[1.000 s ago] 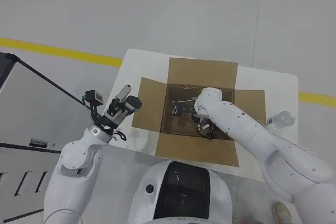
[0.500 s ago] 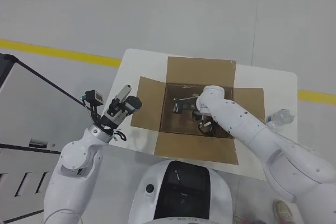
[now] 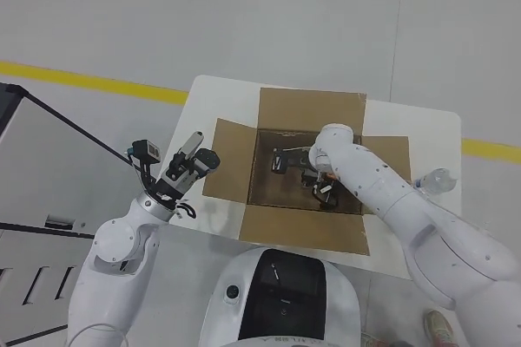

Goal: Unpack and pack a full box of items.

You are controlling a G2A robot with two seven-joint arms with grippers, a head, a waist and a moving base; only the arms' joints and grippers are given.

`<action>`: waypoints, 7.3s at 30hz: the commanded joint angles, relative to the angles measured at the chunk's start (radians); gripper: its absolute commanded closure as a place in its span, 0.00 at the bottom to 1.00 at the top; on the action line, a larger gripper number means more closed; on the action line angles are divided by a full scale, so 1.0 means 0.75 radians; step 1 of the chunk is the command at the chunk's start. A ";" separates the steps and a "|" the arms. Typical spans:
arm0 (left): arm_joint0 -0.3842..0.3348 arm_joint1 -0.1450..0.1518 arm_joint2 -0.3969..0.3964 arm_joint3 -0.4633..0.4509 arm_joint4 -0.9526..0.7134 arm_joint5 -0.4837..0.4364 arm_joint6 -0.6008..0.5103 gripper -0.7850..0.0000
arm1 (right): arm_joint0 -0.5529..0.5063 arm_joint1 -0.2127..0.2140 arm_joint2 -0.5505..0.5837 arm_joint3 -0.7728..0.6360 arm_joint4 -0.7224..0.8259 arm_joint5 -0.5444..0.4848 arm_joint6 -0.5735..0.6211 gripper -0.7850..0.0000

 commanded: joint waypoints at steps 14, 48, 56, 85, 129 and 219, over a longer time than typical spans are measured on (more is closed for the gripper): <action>0.000 0.000 0.000 0.000 0.000 0.000 0.000 0.00 | 0.038 -0.110 -0.016 0.289 -0.009 -0.035 -0.241 0.00; 0.000 0.000 0.000 0.000 0.000 0.000 0.000 0.00 | 0.091 -0.250 -0.039 0.596 -0.085 -0.072 -0.380 0.00; 0.000 0.000 0.000 0.000 0.000 0.000 0.000 0.00 | 0.088 -0.267 -0.029 0.634 -0.068 -0.161 -0.440 0.00; 0.000 0.000 0.000 0.000 0.000 0.000 0.000 0.00 | 0.117 -0.294 -0.024 0.697 -0.120 -0.152 -0.455 0.00; 0.000 0.000 0.000 0.000 0.000 0.000 0.000 0.00 | 0.114 -0.324 0.004 0.709 -0.101 -0.206 -0.500 0.44; 0.000 0.000 0.000 0.000 0.000 0.000 0.000 0.00 | 0.145 -0.220 0.160 0.277 -0.044 -0.201 -0.030 1.00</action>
